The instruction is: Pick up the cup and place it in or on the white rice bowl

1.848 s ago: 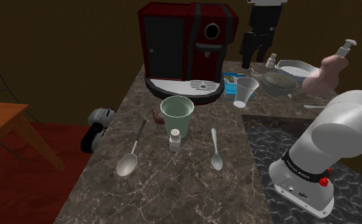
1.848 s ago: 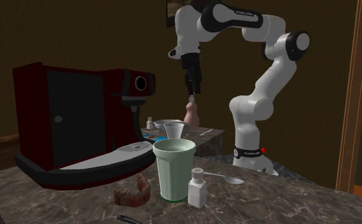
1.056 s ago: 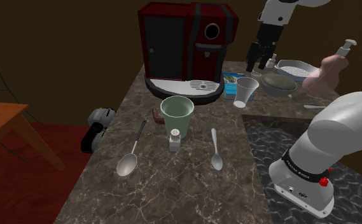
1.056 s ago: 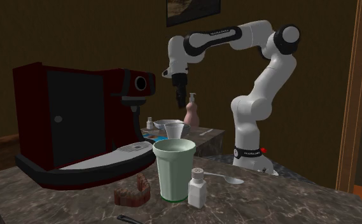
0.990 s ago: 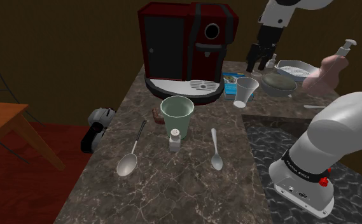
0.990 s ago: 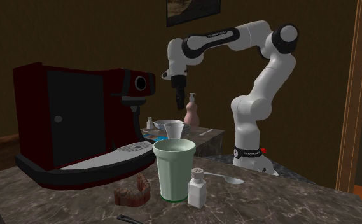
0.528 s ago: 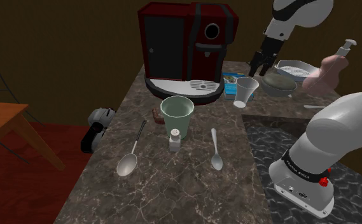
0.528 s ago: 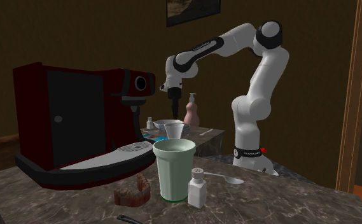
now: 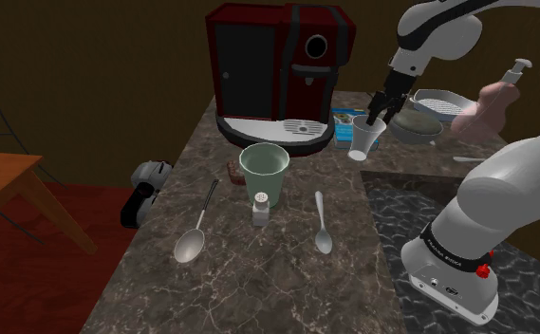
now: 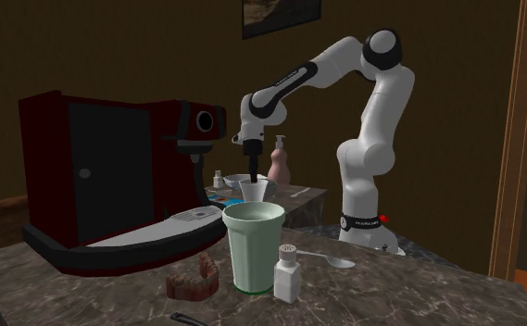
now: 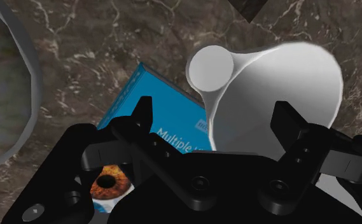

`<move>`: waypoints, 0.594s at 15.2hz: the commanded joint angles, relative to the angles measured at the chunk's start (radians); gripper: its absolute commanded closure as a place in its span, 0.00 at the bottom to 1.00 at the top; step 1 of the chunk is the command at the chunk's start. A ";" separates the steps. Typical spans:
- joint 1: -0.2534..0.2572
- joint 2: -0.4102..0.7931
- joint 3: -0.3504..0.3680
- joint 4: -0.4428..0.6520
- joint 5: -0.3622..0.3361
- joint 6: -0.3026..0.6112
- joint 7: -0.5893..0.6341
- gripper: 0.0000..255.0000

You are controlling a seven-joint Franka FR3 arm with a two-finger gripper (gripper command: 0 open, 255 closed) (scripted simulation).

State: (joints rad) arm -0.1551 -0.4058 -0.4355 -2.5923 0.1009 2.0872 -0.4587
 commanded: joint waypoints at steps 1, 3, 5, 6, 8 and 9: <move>0.004 0.010 -0.001 -0.014 0.006 0.024 -0.004 0.00; 0.004 0.010 -0.001 -0.014 0.006 0.024 -0.004 0.00; 0.004 0.010 -0.001 -0.014 0.006 0.024 -0.004 0.00; 0.004 0.010 -0.001 -0.014 0.006 0.024 -0.004 0.00; 0.004 0.010 -0.001 -0.013 0.006 0.024 -0.004 0.00; 0.004 0.010 -0.001 -0.013 0.006 0.024 -0.004 1.00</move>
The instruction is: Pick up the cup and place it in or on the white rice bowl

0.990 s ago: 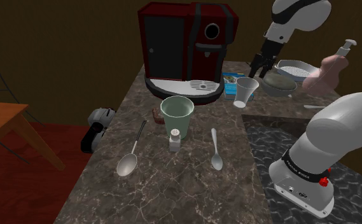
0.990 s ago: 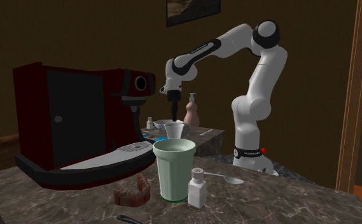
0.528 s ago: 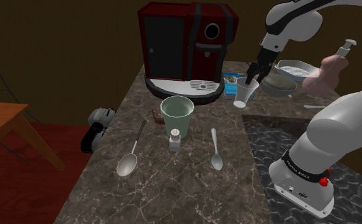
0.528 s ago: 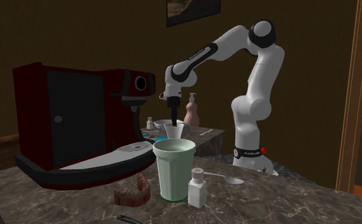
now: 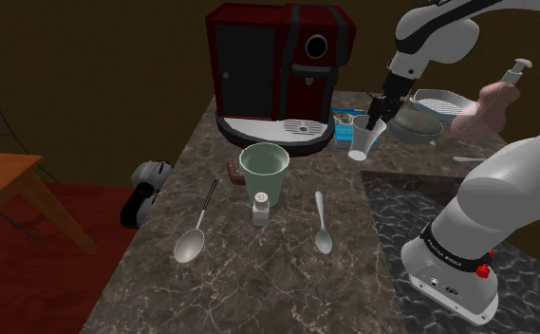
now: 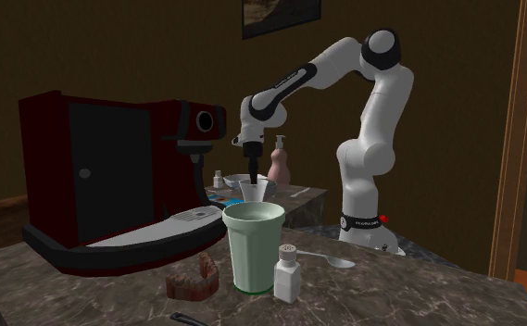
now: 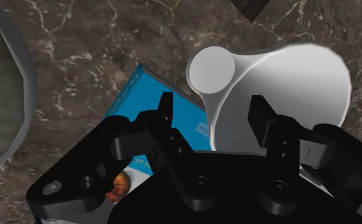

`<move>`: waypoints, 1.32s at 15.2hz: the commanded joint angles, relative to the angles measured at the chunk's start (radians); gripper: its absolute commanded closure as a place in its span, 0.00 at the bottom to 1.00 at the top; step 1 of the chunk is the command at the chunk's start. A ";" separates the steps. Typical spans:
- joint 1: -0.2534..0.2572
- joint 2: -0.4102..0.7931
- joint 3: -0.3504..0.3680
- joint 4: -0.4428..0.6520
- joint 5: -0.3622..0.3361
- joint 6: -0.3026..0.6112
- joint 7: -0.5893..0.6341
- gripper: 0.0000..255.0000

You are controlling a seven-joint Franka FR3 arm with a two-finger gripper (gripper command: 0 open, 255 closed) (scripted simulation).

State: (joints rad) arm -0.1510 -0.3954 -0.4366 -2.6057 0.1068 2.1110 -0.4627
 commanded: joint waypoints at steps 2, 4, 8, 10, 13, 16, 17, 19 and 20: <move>0.000 0.000 0.000 0.000 0.000 0.000 0.000 1.00; 0.000 0.000 0.000 0.000 0.000 0.000 0.000 1.00; 0.000 0.000 0.000 0.000 0.000 0.000 0.000 1.00; -0.002 -0.009 0.003 0.007 -0.003 -0.015 0.006 1.00; -0.006 -0.033 0.011 0.030 -0.012 -0.060 0.022 1.00; -0.010 -0.055 0.019 0.055 -0.018 -0.104 0.036 1.00; -0.011 -0.062 0.022 0.063 -0.020 -0.118 0.041 1.00; -0.012 -0.074 0.027 0.081 -0.023 -0.147 0.050 1.00; -0.013 -0.079 0.029 0.091 -0.024 -0.162 0.054 1.00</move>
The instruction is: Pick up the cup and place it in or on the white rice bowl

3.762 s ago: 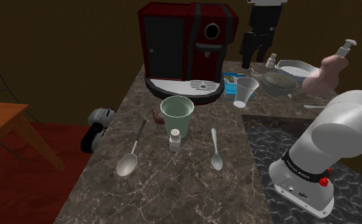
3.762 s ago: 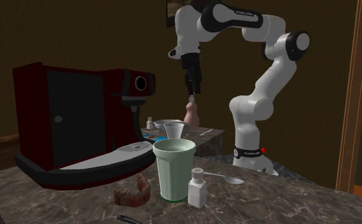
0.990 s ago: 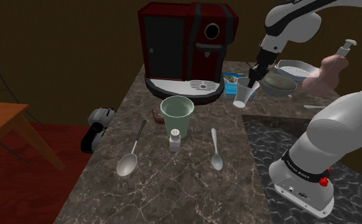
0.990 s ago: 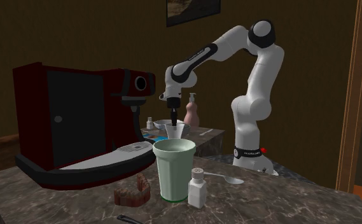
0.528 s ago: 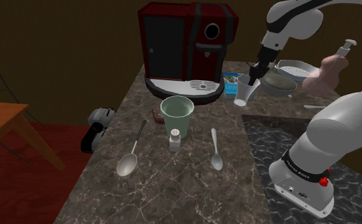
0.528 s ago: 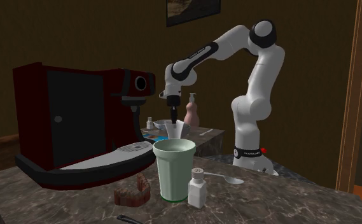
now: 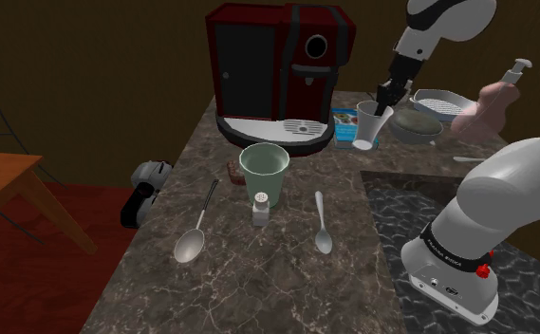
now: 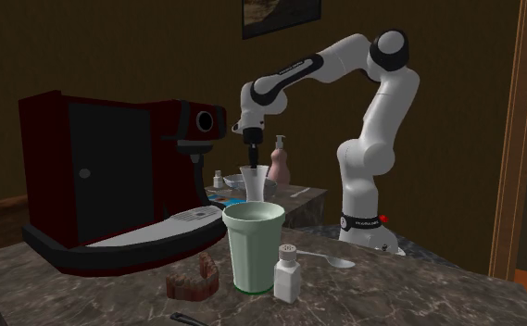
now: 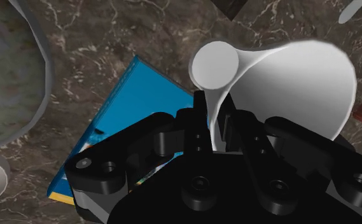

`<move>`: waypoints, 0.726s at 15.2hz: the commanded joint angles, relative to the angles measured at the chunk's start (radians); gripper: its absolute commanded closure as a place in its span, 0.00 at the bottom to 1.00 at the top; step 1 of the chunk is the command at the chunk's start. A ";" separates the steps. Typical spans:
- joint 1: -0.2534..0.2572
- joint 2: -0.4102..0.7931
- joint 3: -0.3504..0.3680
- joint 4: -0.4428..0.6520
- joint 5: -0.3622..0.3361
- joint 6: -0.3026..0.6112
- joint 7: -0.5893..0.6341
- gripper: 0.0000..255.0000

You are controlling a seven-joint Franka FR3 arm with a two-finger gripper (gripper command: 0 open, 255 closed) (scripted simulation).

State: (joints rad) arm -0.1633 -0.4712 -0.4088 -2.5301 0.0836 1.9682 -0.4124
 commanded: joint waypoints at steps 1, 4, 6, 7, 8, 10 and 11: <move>-0.001 -0.009 0.004 0.025 -0.002 -0.033 0.008 1.00; -0.002 -0.023 0.011 0.054 -0.005 -0.075 0.019 1.00; -0.002 -0.032 0.015 0.075 -0.006 -0.103 0.027 1.00; -0.002 -0.035 0.017 0.086 -0.006 -0.117 0.030 1.00; -0.002 -0.039 0.019 0.096 -0.006 -0.131 0.034 1.00; -0.002 -0.045 0.022 0.119 -0.007 -0.158 0.040 1.00; -0.002 -0.047 0.024 0.130 -0.007 -0.171 0.044 1.00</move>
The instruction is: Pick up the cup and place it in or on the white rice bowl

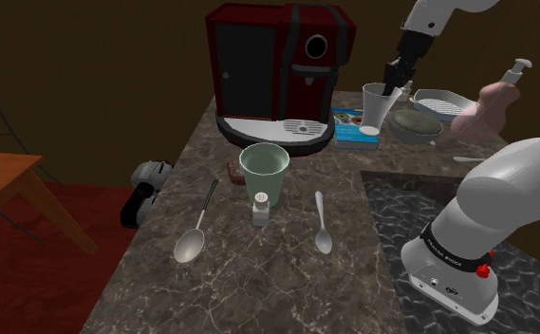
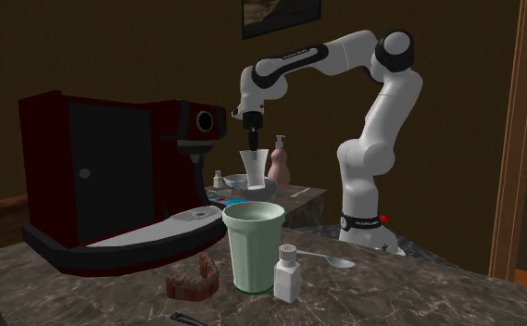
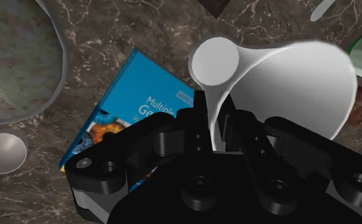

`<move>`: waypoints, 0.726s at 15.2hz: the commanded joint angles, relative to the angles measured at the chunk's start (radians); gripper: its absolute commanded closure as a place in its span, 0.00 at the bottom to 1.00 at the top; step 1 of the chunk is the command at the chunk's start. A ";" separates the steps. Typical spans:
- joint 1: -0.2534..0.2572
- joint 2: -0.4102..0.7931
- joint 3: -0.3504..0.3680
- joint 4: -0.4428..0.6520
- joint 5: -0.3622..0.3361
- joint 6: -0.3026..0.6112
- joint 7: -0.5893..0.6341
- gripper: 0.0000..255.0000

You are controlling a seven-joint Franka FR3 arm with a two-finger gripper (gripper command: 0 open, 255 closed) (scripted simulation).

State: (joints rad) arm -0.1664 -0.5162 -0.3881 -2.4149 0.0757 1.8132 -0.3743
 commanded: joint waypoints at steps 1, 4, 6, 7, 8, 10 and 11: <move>0.002 -0.005 0.005 0.026 0.001 -0.030 0.009 1.00; 0.003 -0.010 0.010 0.062 0.002 -0.070 0.018 1.00; 0.004 -0.013 0.013 0.087 0.003 -0.096 0.024 1.00; 0.004 -0.013 0.014 0.099 0.003 -0.110 0.027 1.00; 0.005 -0.014 0.016 0.112 0.004 -0.123 0.029 1.00; 0.006 -0.015 0.018 0.138 0.005 -0.149 0.035 1.00; 0.007 -0.015 0.019 0.144 0.005 -0.154 0.036 1.00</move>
State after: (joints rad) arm -0.1605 -0.5301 -0.3712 -2.2815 0.0799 1.6700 -0.3414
